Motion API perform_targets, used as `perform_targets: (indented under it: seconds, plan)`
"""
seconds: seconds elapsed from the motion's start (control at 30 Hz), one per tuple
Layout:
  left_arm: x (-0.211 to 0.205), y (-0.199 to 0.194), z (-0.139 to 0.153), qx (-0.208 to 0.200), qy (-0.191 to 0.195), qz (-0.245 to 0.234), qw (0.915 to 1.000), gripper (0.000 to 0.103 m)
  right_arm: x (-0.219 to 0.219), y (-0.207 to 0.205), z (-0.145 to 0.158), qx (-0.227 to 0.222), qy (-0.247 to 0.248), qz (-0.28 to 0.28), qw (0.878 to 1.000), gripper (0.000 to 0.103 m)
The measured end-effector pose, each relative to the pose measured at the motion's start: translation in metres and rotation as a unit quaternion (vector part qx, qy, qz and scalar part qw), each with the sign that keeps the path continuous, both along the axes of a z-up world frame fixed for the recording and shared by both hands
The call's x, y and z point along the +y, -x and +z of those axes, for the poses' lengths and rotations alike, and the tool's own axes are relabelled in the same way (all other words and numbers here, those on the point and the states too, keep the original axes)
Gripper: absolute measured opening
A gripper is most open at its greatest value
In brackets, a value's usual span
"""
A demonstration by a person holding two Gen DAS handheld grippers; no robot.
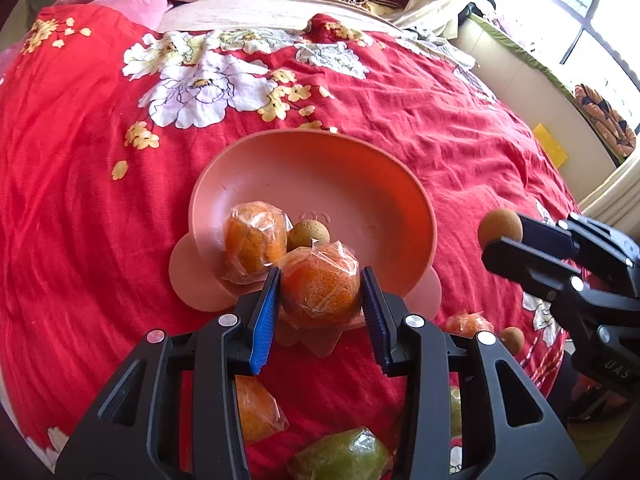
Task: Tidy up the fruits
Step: 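Carry the second orange and longan in both grippers over the pink bowl, then release the orange from the left gripper into the bowl while the right gripper drops the longan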
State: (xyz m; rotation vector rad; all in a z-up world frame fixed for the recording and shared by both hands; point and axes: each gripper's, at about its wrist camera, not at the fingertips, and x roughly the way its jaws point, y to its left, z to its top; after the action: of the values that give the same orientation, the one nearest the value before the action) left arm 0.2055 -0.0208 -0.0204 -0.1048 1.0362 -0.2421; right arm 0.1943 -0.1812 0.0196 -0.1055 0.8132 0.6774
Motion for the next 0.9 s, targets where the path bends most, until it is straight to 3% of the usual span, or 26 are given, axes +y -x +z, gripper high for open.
perform_targets:
  seconds: [0.9]
  plan:
    - [0.009, 0.002, -0.003, -0.003, 0.001, 0.005, 1.0000, 0.037, 0.040, -0.047, -0.032, 0.029, 0.064, 0.046, 0.996, 0.026]
